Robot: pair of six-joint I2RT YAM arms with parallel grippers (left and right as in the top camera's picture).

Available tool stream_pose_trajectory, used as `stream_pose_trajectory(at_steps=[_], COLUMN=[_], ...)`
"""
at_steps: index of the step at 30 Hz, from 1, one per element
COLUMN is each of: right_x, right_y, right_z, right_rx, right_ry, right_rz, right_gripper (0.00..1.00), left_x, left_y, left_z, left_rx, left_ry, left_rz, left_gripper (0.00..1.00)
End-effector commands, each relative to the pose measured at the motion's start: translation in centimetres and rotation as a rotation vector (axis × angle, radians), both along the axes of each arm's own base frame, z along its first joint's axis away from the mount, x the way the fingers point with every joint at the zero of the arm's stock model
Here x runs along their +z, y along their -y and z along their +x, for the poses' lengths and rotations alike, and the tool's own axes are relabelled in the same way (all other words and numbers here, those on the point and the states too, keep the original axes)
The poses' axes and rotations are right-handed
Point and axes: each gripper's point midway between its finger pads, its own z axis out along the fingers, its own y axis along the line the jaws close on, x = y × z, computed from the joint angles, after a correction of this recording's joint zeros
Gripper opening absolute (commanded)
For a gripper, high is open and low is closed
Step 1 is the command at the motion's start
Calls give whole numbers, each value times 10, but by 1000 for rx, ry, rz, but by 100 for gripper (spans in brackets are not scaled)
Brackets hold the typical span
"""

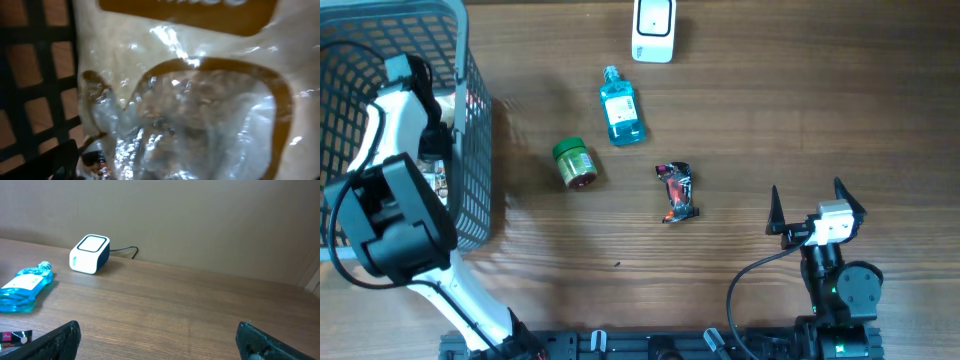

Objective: Scan the item barcode
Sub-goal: 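Reach the left gripper into the basket and grasp the brown PanTree bag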

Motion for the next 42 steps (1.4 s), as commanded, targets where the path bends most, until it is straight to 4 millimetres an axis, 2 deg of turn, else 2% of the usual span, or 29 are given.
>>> stream_pose_trajectory(at_steps=[1, 3, 5, 7, 13, 14, 16, 20, 21, 25, 28, 31, 34, 35, 42], right_x=[0, 0, 0, 0, 0, 0, 0, 0, 0, 0, 0, 0, 0, 0, 0], right_y=[-3, -3, -3, -3, -3, -3, -3, -3, -3, -3, -3, -3, -3, -3, -3], right_z=[0, 0, 0, 0, 0, 0, 0, 0, 0, 0, 0, 0, 0, 0, 0], right_rx=[18, 18, 18, 18, 18, 18, 18, 18, 18, 18, 18, 18, 18, 18, 18], right_ry=[2, 2, 2, 2, 2, 2, 2, 2, 2, 2, 2, 2, 2, 2, 2], right_rz=[-12, -12, -12, -12, -12, -12, -11, -12, -12, -12, -12, -12, -12, -12, -11], right_gripper=[100, 100, 100, 100, 100, 100, 100, 100, 100, 100, 100, 100, 100, 100, 100], left_x=[-57, -56, -54, -54, -54, -54, -54, -54, -54, -53, -43, -4, 39, 49, 155], left_y=[-6, -14, -19, -24, -33, -34, -34, -34, -34, -32, -30, -24, -24, -24, -20], left_z=[-51, -55, -55, -58, -71, -73, -73, -73, -73, -74, -75, -54, -45, -44, -53], left_rx=[22, 66, 114, 187, 333, 336, 336, 351, 351, 349, 371, 373, 370, 370, 413], left_ry=[-196, -180, -147, -107, -54, -57, -60, -50, -50, -55, -37, 86, 189, 210, 519], left_rz=[15, 68, 95, 107, 117, 116, 115, 118, 118, 117, 120, 109, 125, 130, 187], left_gripper=[100, 97, 83, 82, 54, 49, 28, 7, 4, 4, 4, 4, 4, 4, 4])
